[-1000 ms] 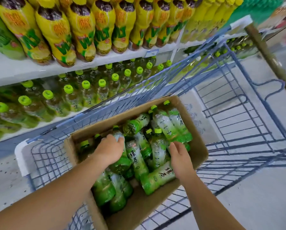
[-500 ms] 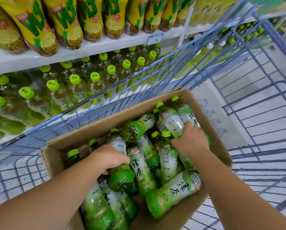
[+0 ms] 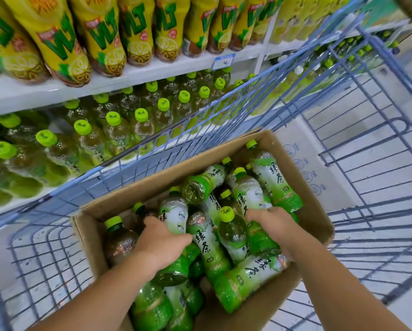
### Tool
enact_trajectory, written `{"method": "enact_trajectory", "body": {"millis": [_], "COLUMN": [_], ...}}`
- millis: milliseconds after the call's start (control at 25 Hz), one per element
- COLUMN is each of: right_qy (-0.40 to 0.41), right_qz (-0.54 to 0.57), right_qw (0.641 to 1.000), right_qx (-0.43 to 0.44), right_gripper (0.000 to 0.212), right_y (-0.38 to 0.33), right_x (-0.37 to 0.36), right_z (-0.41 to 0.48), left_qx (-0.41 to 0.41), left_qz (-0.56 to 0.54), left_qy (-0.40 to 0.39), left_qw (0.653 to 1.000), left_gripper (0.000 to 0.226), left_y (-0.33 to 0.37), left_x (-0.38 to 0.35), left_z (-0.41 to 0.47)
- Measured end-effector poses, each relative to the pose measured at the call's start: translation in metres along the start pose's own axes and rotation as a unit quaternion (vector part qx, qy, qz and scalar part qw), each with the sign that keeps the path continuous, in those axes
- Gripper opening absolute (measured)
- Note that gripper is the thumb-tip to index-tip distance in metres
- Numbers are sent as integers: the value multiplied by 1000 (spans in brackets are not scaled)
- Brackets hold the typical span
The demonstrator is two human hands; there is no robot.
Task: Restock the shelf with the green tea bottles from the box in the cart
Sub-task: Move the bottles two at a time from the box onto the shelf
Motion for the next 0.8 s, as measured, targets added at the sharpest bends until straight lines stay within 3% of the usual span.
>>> {"method": "enact_trajectory", "body": {"millis": [120, 320, 400, 520, 560, 600, 760, 800], "right_qy": [-14, -66, -74, -116, -119, -135, -178, -180], "right_qz": [41, 133, 180, 209, 207, 193, 180, 175], "right_qw": [999, 988, 979, 967, 965, 965, 954, 955], "right_qx": [30, 50, 65, 93, 105, 112, 158, 160], "right_gripper": [100, 123, 109, 35, 23, 18, 53, 53], "right_y": [13, 34, 39, 40, 40, 40, 33, 30], "right_x": [-12, -44, -52, -58, -58, -61, -88, -95], "right_z": [-16, -47, -57, -85, -89, -99, -118, -121], "left_qx": [-22, -137, -181, -198, -203, -209, -246, -253], "left_qz": [-23, -30, -67, -146, -165, -178, -208, -214], "left_qy": [4, 46, 80, 77, 78, 86, 124, 124], "left_qw": [999, 989, 978, 966, 962, 958, 939, 935], "left_gripper": [92, 52, 40, 22, 19, 19, 19, 19], "left_y": [-1, -4, -1, 1, 1, 1, -2, -3], "left_x": [9, 19, 24, 33, 36, 42, 68, 76], "left_z": [-12, -50, -67, -90, -96, -105, -137, -143]}}
Point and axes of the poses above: each hand's wrist, its own z-axis towards the middle knuckle, its own x-axis out of the back of the hand, y = z × x, the point moved 5 cm from there along z, towards the middle knuckle, and after that the axes turned 9 degrees about -x, right-handed, at the moved point
